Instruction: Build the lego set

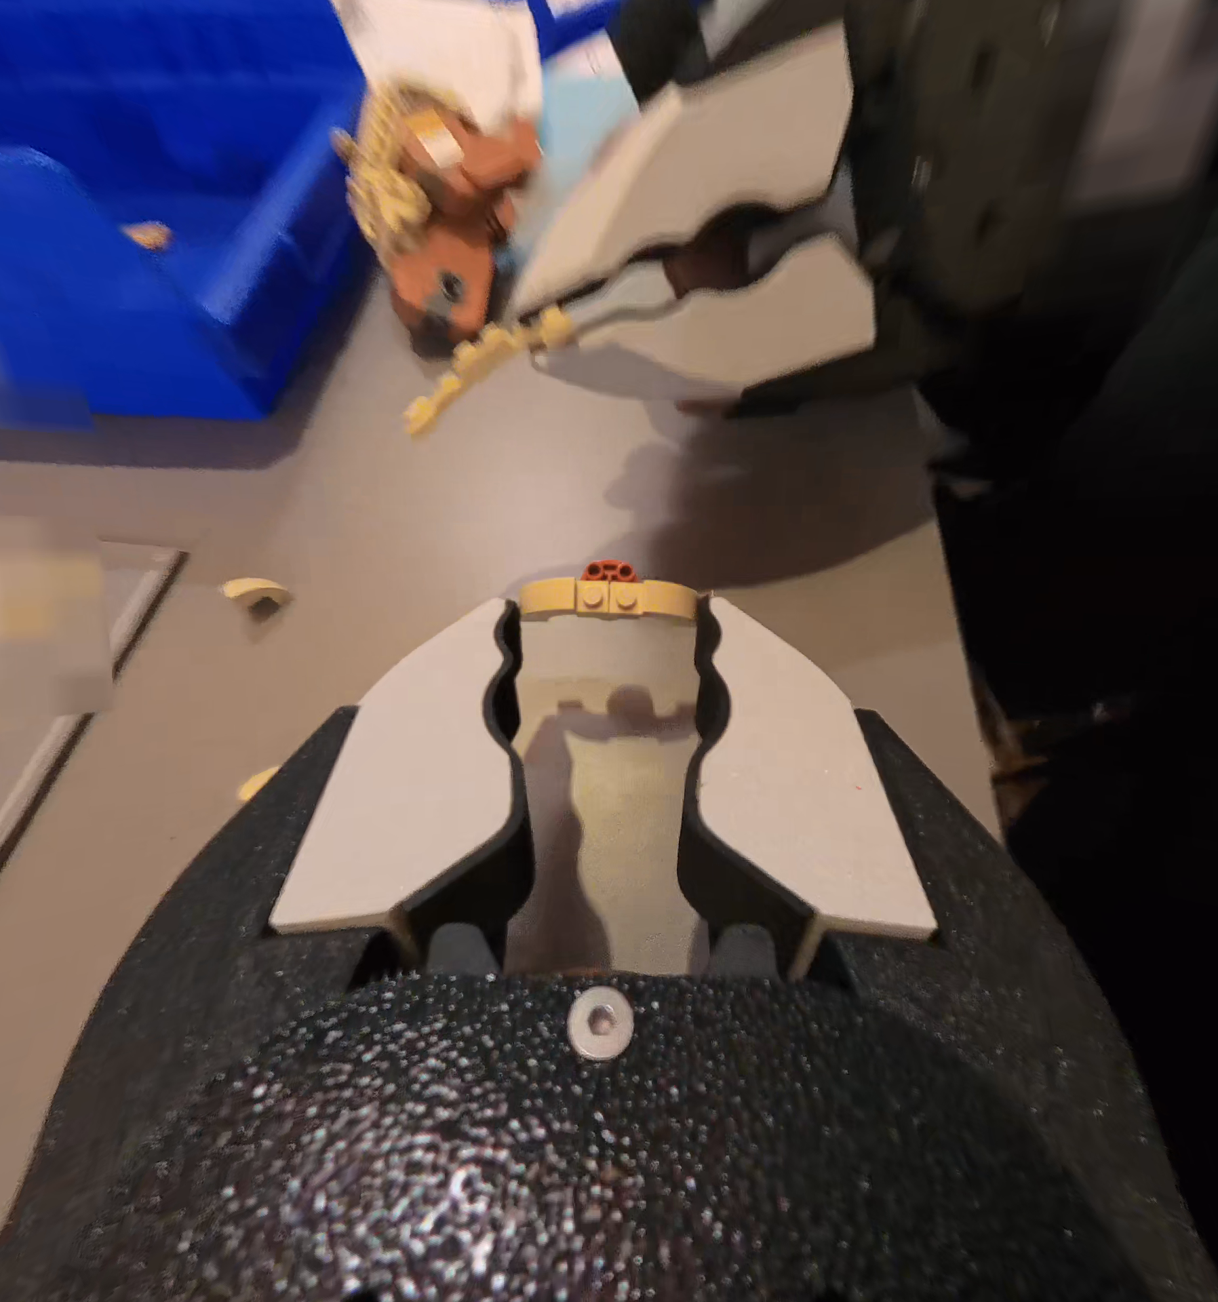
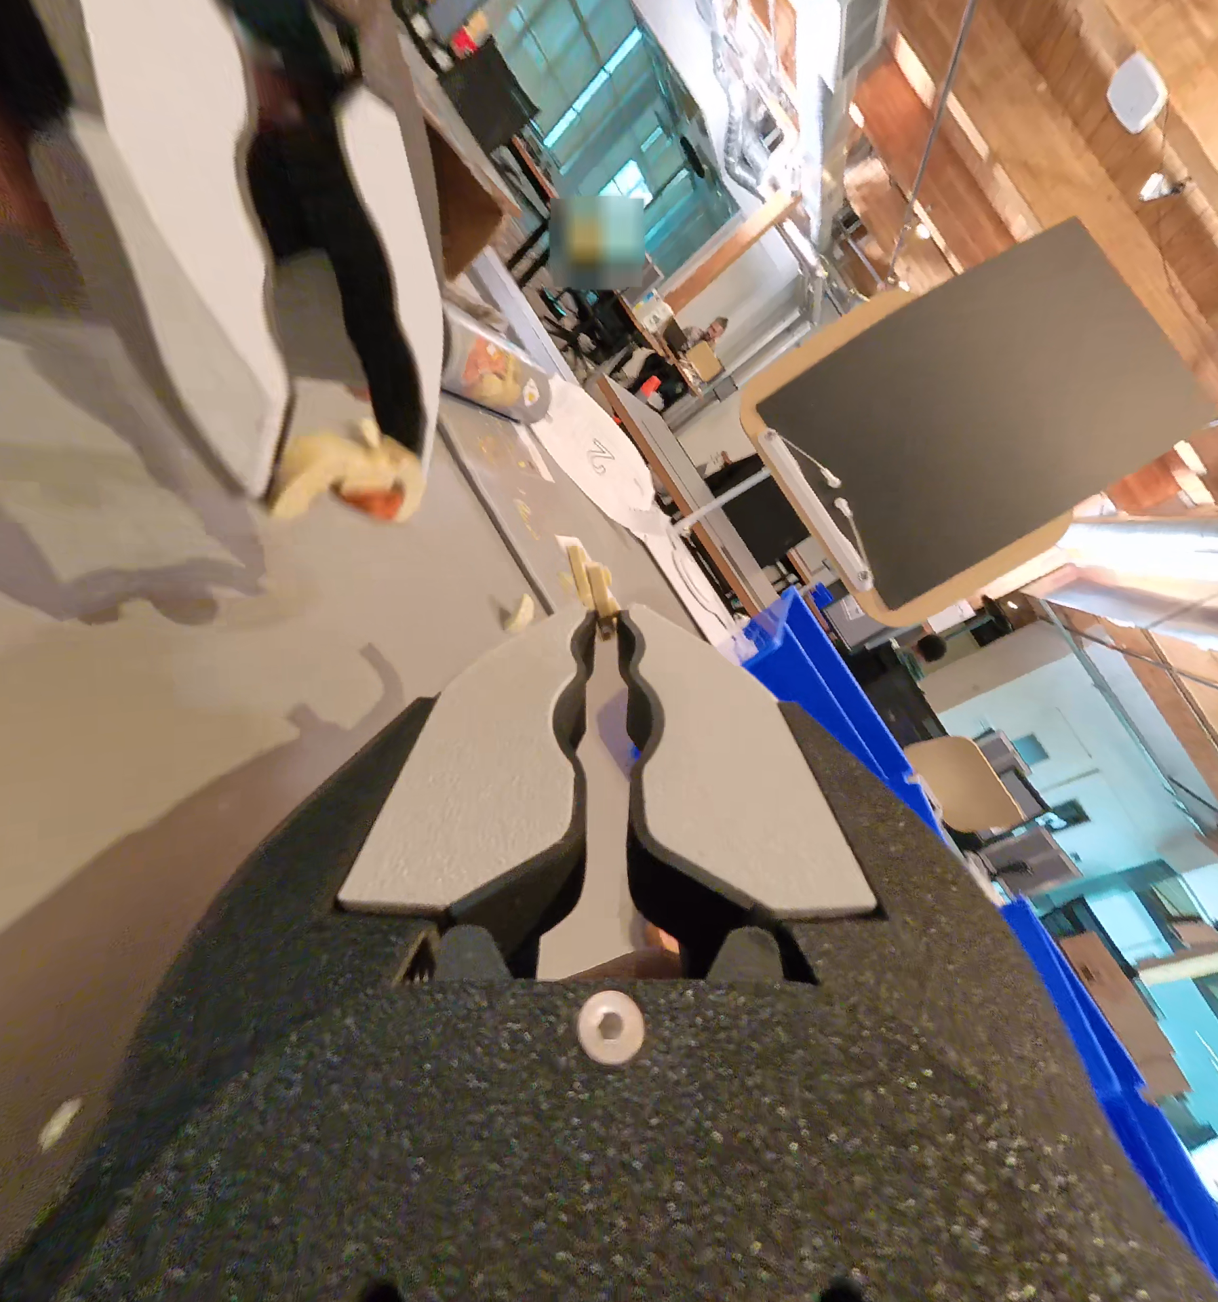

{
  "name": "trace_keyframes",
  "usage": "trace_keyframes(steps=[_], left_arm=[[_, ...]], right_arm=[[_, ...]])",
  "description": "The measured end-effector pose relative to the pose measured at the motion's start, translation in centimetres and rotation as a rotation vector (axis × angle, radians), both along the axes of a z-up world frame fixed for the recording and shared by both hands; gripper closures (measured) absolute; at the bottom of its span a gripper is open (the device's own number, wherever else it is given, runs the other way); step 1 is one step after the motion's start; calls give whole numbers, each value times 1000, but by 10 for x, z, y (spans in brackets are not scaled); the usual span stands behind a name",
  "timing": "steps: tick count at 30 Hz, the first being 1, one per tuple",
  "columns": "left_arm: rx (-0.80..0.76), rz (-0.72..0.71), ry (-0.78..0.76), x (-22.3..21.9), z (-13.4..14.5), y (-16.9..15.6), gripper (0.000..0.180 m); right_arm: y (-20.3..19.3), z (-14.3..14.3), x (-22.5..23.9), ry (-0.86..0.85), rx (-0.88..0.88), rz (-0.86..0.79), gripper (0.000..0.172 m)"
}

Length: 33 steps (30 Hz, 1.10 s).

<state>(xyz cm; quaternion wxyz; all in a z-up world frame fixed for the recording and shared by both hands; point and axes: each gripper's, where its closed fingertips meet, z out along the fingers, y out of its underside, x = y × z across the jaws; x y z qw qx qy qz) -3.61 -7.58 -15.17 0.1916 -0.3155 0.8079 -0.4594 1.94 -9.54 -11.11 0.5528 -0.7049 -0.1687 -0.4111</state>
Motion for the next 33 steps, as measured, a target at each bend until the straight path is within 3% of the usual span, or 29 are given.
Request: trace_keyframes(steps=[4, 9, 15, 33], left_arm=[[-203, 115, -62, 7, 52, 2, 133], [-211, 125, -22, 7, 84, 2, 133], [-10, 140, 32, 12, 76, 8, 133], [165, 105, 203, 25, 68, -1, 133]], right_arm=[[2, 14, 4, -25, 78, -83, 167], [11, 27, -10, -247, 98, -150, 166], [12, 28, -22, -379, 84, -143, 166], [11, 29, -25, -441, 85, -156, 167]])
